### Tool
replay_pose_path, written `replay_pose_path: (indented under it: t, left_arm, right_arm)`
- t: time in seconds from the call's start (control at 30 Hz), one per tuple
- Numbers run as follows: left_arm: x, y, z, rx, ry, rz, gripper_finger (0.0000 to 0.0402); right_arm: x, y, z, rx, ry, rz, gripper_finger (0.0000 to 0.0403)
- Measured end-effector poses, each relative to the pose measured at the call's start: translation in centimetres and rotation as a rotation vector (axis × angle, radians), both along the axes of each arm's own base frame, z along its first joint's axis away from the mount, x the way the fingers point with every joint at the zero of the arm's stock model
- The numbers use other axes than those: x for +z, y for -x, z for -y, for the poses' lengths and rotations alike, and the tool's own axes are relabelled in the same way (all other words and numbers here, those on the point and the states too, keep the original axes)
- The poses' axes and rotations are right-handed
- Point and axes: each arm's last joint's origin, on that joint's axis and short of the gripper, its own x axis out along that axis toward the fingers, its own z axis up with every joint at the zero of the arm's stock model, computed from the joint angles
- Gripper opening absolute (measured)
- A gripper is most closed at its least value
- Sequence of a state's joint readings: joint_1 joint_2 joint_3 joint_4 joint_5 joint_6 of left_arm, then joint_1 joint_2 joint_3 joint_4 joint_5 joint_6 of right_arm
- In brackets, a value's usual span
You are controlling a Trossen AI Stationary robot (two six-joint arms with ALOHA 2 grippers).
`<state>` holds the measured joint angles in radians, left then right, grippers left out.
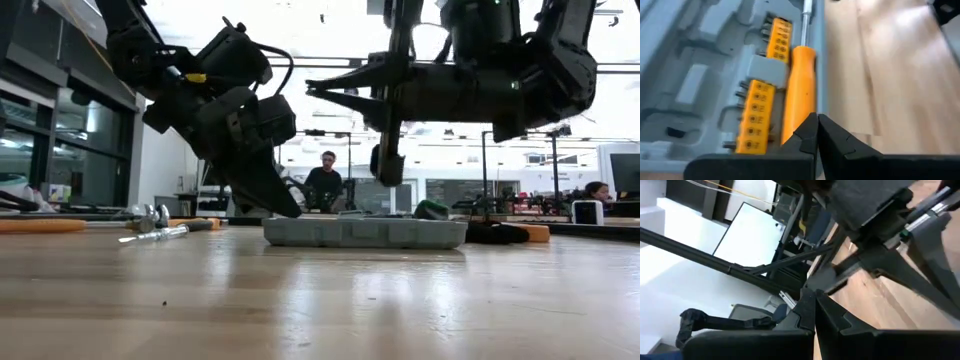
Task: Prefit tool cases
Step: Put the yellow screwdriver handle into the gray toolbox
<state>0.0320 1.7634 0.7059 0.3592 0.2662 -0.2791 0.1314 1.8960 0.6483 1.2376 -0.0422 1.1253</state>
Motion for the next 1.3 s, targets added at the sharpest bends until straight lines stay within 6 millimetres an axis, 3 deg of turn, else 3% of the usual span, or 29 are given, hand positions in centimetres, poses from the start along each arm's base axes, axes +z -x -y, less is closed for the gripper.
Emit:
replay_pose_path:
  t: [0.3, 0.43, 0.57, 0.73, 0.83, 1.0, 1.3]
  left_arm:
    - [-0.1, 0.1, 0.0, -0.001, -0.025, -0.015, 0.0003]
    - [-0.1, 0.1, -0.1, 0.000, -0.025, -0.016, 0.0003]
    - [-0.1, 0.1, -0.1, 0.001, -0.025, -0.018, 0.0003]
    - [-0.1, 0.1, 0.0, -0.001, -0.024, -0.017, 0.0003]
    - [-0.1, 0.1, -0.1, 0.005, -0.030, -0.020, 0.0003]
    - [-0.1, 0.1, -0.2, 0.019, -0.039, -0.017, 0.0003]
    - [-0.1, 0.1, -0.2, 0.022, -0.041, -0.019, 0.0002]
  right_arm:
    - [5.4, 1.2, 0.2, -0.003, 0.073, 0.112, 0.0000]
    - [6.6, 1.9, 0.2, -0.003, 0.124, 0.092, 0.0000]
    - [4.7, 1.7, 0.2, 0.001, 0.135, -0.017, 0.0000]
    - [-2.6, 2.1, 0.4, -0.033, 0.016, -0.213, 0.0000]
    - [-4.0, 2.6, 0.5, -0.051, -0.118, -0.104, 0.0000]
    - [-3.6, 3.0, 0.5, -0.072, -0.130, -0.058, 0.0000]
    - [-0.5, 2.9, -0.2, -0.051, -0.090, 0.065, 0.0000]
